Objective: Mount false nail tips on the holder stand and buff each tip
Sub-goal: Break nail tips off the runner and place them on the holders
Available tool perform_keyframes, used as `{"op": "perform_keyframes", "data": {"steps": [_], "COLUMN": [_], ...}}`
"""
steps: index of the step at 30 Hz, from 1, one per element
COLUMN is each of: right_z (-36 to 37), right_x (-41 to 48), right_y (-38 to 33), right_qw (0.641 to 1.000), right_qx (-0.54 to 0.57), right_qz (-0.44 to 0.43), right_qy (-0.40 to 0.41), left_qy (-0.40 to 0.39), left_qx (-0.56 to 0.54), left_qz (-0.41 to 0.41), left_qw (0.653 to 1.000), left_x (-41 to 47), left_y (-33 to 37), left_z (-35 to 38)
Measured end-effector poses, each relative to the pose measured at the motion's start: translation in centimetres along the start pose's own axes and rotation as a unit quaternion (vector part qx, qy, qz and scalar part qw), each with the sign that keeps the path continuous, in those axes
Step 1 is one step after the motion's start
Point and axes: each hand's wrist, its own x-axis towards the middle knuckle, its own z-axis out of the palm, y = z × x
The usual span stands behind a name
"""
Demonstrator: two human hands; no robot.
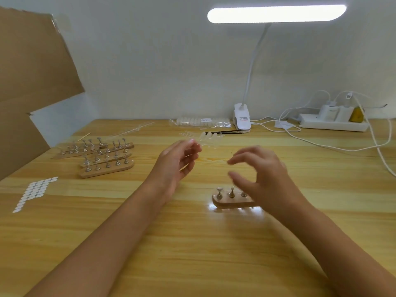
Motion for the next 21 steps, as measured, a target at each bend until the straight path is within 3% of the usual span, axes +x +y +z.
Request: {"op": "perform_keyframes", "data": {"steps": [4,8,14,21], "right_z": [-1.5,-1.3,-0.7,-0.4], "right_x": [0.3,0.2,0.1,0.0], "right_y": [0.3,-0.3,-0.6,-0.3], "right_qw": [0.991,0.984,0.986,0.987], "right_qx": [0.075,0.119,0.131,0.092], "right_qz": [0.028,0.012,0.01,-0.008], "right_qy": [0.103,0.133,0.103,0.134], "left_qy": [0.014,-0.022,-0.074,-0.074], "left_qx": [0.143,0.228,0.297,0.287], "left_qz": [0.128,0.199,0.243,0.226], "left_qw": [0.981,0.953,0.92,0.928], "left_x": [-0.5,-1.2,-2.1,-2.6], "left_y": [-0.1,-0.3,-0.7,-0.7], "left_z": [0.4,1.0,1.6,2.3]}}
